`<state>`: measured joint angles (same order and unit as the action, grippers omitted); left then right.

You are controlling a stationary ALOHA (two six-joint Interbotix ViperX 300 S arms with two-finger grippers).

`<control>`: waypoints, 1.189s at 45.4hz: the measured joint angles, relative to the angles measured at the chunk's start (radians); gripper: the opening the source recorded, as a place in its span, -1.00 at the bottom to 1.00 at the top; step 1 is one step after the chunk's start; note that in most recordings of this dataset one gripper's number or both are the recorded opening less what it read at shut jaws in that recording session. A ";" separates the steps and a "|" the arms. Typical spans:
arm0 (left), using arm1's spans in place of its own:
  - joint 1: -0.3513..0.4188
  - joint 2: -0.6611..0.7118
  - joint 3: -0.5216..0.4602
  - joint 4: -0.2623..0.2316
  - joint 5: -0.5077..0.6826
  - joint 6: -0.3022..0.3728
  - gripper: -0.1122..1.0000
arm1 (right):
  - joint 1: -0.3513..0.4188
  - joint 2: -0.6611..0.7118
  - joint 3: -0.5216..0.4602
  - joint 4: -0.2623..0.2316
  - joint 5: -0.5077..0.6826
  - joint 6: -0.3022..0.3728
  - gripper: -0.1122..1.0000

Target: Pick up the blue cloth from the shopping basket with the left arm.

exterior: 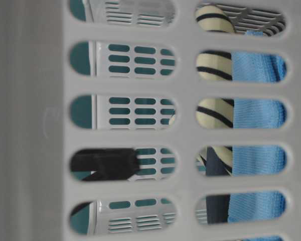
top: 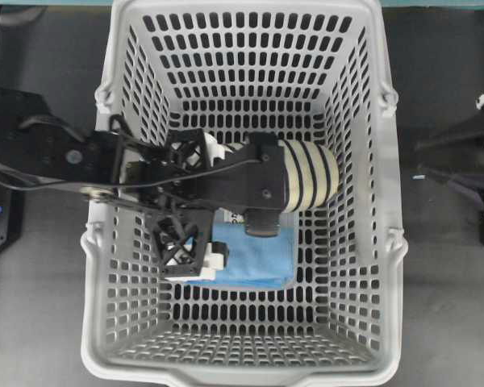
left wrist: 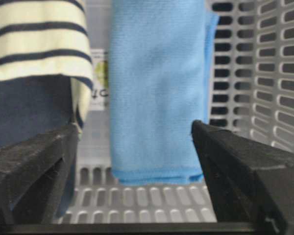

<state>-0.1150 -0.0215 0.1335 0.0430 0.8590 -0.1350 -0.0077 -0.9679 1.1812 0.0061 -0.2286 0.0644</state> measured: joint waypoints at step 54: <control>-0.034 0.198 0.017 0.000 -0.106 -0.005 -0.58 | -0.009 -0.002 0.000 0.002 0.032 0.018 0.62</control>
<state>-0.1488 0.1764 0.1503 0.0430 0.7532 -0.1396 -0.0169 -0.9695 1.1812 0.0077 -0.1963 0.0828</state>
